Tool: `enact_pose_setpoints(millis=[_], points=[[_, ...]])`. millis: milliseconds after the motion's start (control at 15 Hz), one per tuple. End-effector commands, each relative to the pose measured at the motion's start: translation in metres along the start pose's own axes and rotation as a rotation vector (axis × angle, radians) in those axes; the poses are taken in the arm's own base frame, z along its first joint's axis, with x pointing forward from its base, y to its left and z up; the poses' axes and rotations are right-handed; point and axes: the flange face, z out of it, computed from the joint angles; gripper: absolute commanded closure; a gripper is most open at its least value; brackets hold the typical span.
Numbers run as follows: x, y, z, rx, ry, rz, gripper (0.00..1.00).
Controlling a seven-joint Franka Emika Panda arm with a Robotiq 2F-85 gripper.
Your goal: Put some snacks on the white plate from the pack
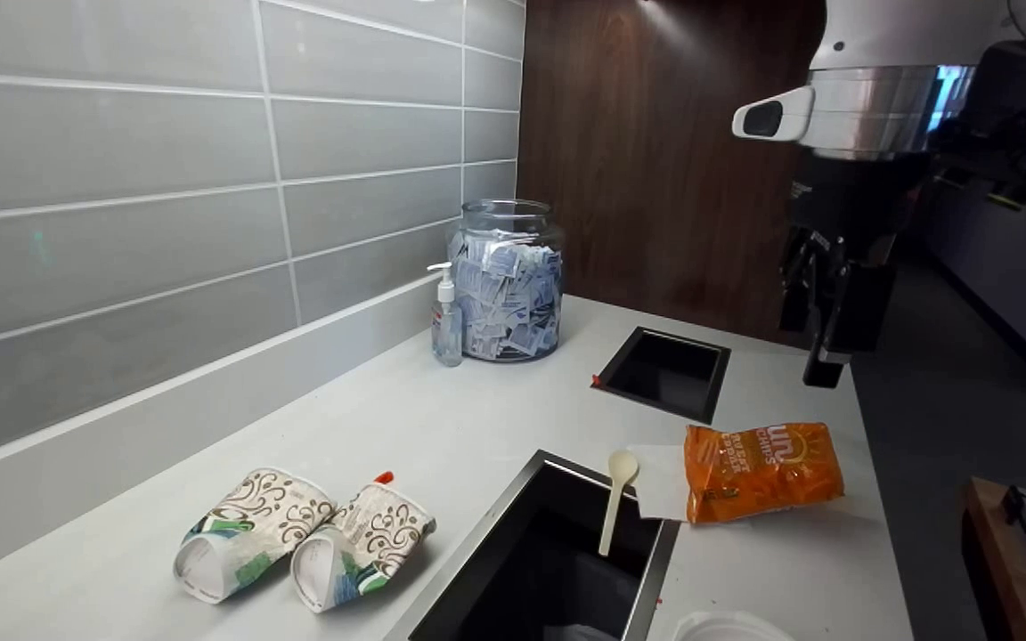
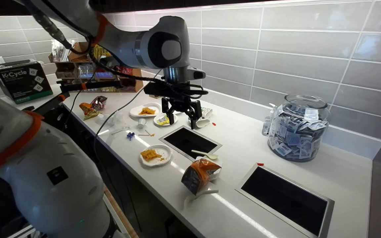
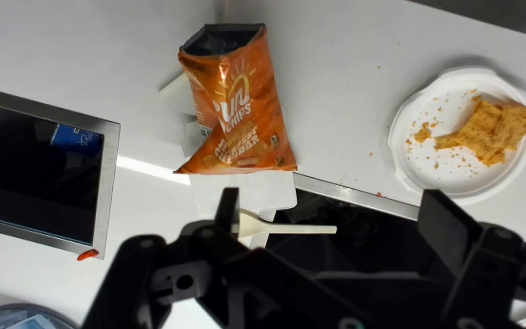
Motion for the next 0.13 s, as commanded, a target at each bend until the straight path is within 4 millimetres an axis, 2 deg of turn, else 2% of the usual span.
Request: enact_pose_setpoints(millis=[0, 67], points=[[0.0002, 0.0001, 0.0003, 0.001, -0.002, 0.000, 0.00], [0.0003, 0.0001, 0.0008, 0.001, -0.004, 0.000, 0.00]])
